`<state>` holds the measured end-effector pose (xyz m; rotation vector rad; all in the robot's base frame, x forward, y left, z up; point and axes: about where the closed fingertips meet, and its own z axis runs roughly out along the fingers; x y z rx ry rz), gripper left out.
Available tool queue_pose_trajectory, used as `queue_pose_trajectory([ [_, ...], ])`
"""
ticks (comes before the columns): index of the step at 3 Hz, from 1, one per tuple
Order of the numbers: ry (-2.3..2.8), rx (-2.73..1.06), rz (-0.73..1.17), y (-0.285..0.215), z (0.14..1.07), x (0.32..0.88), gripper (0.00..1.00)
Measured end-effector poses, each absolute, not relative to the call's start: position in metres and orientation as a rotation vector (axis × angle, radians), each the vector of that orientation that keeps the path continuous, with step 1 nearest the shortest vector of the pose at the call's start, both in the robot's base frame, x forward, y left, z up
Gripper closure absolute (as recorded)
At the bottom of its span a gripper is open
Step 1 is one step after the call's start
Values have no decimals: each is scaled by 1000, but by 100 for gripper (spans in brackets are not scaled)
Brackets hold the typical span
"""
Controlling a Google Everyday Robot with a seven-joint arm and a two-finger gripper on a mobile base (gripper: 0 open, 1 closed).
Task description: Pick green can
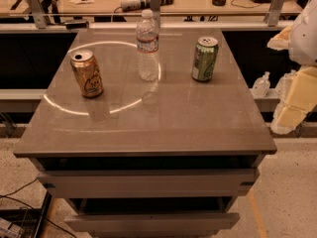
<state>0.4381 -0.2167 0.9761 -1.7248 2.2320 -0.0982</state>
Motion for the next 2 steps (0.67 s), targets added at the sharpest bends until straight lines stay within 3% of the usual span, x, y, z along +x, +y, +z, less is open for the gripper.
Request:
queue_pose_trajectory([
  [2, 2252, -1665, -84, -219, 978, 442, 0],
])
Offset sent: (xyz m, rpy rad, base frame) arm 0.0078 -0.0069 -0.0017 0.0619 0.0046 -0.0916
